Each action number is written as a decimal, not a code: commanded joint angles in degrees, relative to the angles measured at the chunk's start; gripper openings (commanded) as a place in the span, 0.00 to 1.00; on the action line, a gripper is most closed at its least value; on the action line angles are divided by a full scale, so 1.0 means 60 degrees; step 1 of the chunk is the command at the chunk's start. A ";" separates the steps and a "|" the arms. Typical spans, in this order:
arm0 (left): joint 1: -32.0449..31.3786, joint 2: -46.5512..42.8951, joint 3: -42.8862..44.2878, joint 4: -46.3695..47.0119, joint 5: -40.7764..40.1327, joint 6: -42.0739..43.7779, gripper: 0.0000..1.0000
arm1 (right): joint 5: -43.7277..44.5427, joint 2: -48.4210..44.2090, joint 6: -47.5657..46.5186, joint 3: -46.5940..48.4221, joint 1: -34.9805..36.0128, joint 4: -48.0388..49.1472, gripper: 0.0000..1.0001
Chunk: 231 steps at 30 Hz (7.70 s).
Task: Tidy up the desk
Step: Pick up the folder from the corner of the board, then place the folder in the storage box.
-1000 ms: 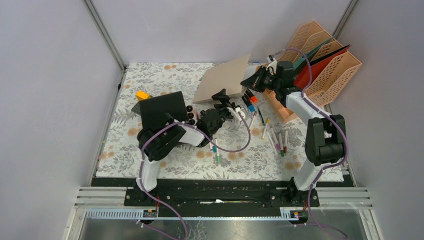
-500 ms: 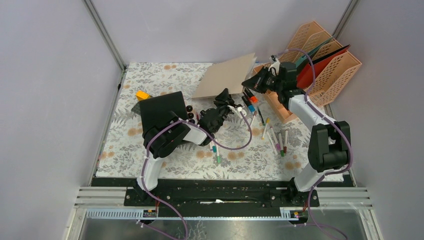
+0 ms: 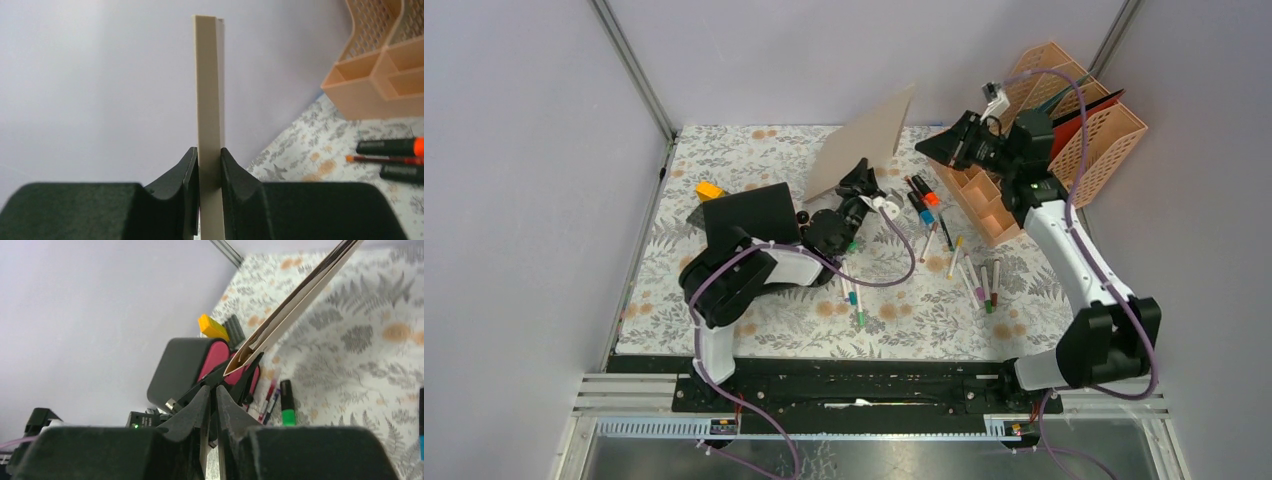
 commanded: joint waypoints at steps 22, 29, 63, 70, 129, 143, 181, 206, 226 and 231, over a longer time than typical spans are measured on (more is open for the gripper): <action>0.0377 -0.4469 -0.1581 -0.0599 0.4192 -0.6872 0.00 | -0.0513 -0.1209 -1.2554 0.4842 -0.0036 -0.8016 1.00; 0.0370 -0.4875 -0.2012 -0.0884 0.5103 -0.7836 0.00 | -0.0786 -0.0817 -1.4472 0.5489 -0.0034 -0.9214 1.00; 0.0374 -0.5428 -0.3611 0.1123 0.6333 -0.9897 0.00 | 0.3793 0.2350 -2.0573 0.9161 0.4350 -1.5658 0.42; 0.0369 -0.5709 -0.3794 0.1183 0.6341 -0.9999 0.00 | 0.3993 0.2157 -2.0608 0.9004 0.4540 -1.5525 0.00; 0.0416 -1.2259 -0.6978 -0.3553 0.4707 -1.0211 0.99 | 0.6937 -0.0246 -2.2072 0.7861 0.0995 -1.5709 0.00; 0.0414 -1.2473 -0.7173 -0.3583 0.4709 -1.0073 0.99 | 0.7115 0.0027 -2.1915 0.7795 0.0971 -1.5716 0.00; 0.0004 -0.8673 -0.6048 -0.0602 0.6218 -1.1184 0.99 | 0.6006 -0.0247 -2.3091 0.7052 0.0745 -1.5741 0.00; -0.1035 -0.6075 -0.4874 -0.0477 0.6298 -0.9340 0.99 | 0.6777 0.0705 -2.6035 0.7607 -0.1198 -1.5741 0.00; -0.1029 -0.5676 -0.4838 0.0017 0.6645 -0.9529 0.99 | 0.7720 0.0279 -2.5984 0.8243 -0.1455 -1.5733 0.00; -0.1033 -0.5772 -0.4920 -0.0022 0.6613 -0.9459 0.99 | 0.8263 0.0508 -2.6485 0.8547 -0.1458 -1.5711 0.00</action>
